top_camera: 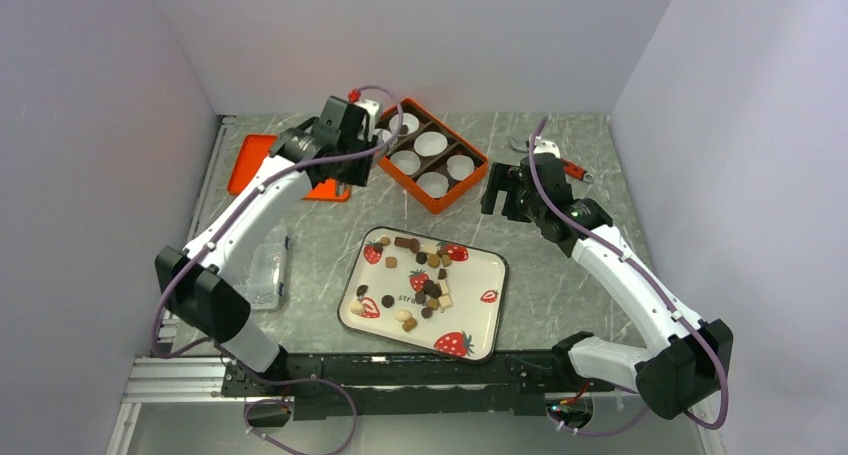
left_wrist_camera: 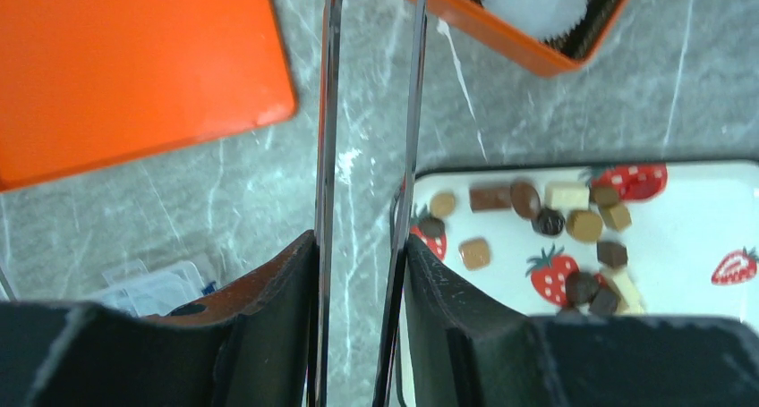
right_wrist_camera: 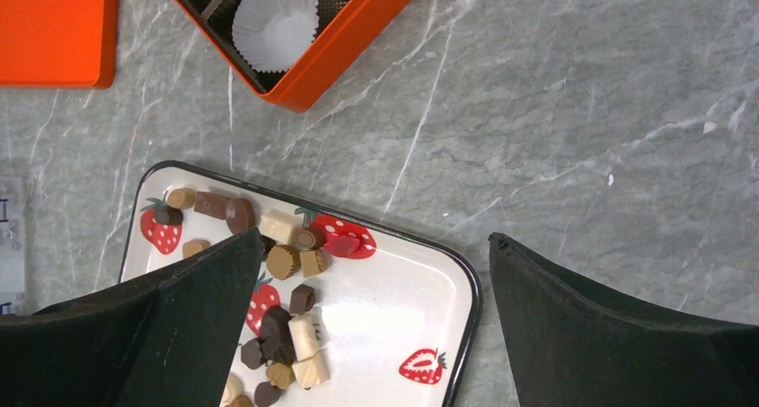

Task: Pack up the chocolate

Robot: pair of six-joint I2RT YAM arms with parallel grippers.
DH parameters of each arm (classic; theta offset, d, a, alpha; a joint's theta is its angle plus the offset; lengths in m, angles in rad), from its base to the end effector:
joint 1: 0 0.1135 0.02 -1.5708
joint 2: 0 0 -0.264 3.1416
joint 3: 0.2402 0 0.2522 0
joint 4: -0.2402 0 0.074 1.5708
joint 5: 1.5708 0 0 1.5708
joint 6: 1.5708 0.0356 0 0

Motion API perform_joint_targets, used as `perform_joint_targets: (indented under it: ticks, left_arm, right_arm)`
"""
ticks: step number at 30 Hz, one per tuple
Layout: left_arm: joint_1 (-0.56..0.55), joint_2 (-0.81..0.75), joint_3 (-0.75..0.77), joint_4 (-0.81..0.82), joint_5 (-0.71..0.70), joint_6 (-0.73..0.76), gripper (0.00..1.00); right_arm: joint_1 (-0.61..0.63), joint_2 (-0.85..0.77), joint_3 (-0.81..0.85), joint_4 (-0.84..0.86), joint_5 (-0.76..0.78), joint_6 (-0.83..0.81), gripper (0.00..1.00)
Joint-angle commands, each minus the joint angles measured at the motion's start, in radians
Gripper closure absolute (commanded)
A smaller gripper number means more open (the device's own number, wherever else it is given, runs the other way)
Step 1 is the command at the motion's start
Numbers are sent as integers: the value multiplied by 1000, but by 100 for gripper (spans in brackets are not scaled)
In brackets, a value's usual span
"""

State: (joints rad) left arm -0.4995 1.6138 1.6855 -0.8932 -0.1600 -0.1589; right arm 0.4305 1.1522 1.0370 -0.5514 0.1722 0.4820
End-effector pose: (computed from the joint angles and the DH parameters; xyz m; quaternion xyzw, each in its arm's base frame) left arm 0.3062 -0.1606 0.3747 0.1284 0.9192 -0.0476 0.3692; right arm 0.2285 0.0982 0.3187 0.0606 0.8949 0.1223 0.4248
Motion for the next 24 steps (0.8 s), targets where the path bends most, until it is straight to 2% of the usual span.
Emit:
perform_joint_targets:
  ticks: [1, 15, 24]
  left_arm:
    - [-57, -107, -98, 3, -1, -33, 58]
    - [-273, -319, -377, -81, -47, -140, 57]
    - [-401, -374, -480, -112, -43, -228, 57]
  right_arm:
    - [-6, -6, 37, 13, -2, 0, 0]
    - [-6, -16, 24, 13, -3, 6, 0]
    - [-6, -19, 8, 19, -13, 10, 0]
